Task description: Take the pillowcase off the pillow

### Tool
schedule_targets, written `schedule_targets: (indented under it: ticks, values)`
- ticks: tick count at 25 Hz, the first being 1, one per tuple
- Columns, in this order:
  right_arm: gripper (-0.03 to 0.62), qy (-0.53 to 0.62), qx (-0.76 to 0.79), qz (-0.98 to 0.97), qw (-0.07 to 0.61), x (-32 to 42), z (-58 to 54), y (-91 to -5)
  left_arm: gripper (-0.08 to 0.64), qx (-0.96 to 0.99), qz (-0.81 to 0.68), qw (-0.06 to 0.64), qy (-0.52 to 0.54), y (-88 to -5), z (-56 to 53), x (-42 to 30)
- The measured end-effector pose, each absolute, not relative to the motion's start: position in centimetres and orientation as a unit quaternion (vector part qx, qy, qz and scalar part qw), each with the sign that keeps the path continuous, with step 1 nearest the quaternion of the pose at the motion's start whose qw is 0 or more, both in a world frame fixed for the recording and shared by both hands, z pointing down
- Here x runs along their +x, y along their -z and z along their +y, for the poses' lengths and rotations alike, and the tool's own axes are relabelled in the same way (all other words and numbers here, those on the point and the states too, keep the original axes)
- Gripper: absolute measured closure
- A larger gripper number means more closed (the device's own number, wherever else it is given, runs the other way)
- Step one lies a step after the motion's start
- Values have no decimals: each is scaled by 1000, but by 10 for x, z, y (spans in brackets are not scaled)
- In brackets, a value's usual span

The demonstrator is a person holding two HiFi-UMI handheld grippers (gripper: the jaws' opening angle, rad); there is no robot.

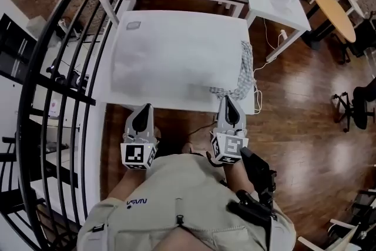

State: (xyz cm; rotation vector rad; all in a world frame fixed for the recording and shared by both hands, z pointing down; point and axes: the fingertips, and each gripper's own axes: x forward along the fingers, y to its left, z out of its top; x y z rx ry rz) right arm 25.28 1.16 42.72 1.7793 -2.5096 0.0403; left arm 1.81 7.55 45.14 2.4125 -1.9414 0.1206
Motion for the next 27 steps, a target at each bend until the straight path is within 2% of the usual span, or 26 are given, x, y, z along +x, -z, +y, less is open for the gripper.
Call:
schedule_targets:
  ticks: [27]
  values:
    - [591,-16,550,-834,43,253,40,-434,560,793,-608,9,-28,-447,88,48]
